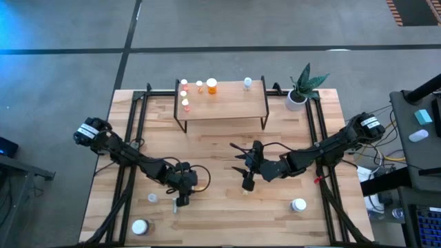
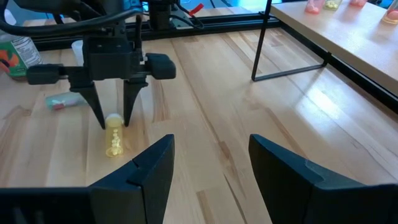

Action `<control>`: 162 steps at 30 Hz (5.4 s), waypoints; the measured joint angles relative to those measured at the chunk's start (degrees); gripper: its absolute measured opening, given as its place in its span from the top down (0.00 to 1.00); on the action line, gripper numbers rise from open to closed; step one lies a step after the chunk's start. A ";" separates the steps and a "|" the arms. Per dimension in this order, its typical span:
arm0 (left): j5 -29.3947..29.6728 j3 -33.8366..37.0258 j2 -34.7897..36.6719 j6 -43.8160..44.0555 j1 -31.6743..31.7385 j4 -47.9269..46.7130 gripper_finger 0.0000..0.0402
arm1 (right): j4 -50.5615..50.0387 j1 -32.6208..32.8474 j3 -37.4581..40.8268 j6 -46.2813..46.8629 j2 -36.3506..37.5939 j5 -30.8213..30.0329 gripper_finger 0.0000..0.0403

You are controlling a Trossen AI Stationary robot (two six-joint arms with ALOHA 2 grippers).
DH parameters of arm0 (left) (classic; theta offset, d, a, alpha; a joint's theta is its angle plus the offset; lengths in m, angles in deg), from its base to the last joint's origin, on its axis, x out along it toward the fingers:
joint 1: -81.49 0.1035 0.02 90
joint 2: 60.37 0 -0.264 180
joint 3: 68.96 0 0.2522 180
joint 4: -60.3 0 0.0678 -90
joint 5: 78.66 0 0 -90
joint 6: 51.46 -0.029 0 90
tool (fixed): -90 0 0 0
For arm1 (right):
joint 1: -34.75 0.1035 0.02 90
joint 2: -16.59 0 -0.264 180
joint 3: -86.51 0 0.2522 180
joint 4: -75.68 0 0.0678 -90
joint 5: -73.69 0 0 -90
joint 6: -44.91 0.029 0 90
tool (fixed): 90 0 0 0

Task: Pick and place medicine bottles onto shelf by color
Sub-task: Put the left yellow pill bottle on the shelf

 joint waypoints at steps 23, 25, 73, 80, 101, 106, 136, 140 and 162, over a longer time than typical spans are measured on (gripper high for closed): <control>-1.08 -7.46 10.61 -0.74 1.62 -22.48 0.72 | 0.04 0.00 0.00 0.23 0.00 -0.01 0.51; -1.03 -10.17 11.50 -1.47 2.33 -27.73 0.72 | 0.11 0.00 0.00 0.30 0.00 -0.02 0.51; 2.09 -29.62 12.17 -15.58 9.14 -45.31 0.72 | 32.43 -5.78 -11.63 -11.14 -22.98 14.38 0.23; 2.09 -29.59 12.17 -15.79 9.14 -44.46 0.72 | 26.19 -6.60 -15.44 -11.13 -24.47 14.67 0.25; 2.07 -29.49 12.17 -15.69 9.14 -44.38 0.72 | 25.33 -6.56 -17.11 -11.22 -25.62 14.82 0.71; 2.05 -29.53 12.17 -15.49 9.14 -44.41 0.72 | 25.31 -6.56 -17.05 -11.21 -25.57 14.81 0.76; 6.74 -29.03 22.46 -15.77 8.41 -42.02 0.37 | 26.19 -6.78 -16.94 -11.13 -25.53 14.82 0.76; 9.12 -26.41 27.57 -19.60 7.18 -33.89 0.37 | 30.92 -6.82 -15.21 -11.16 -25.46 14.84 0.76; 8.25 -7.41 30.79 -43.70 6.25 1.96 0.37 | 60.59 -8.52 -3.72 -3.57 -25.33 28.83 0.73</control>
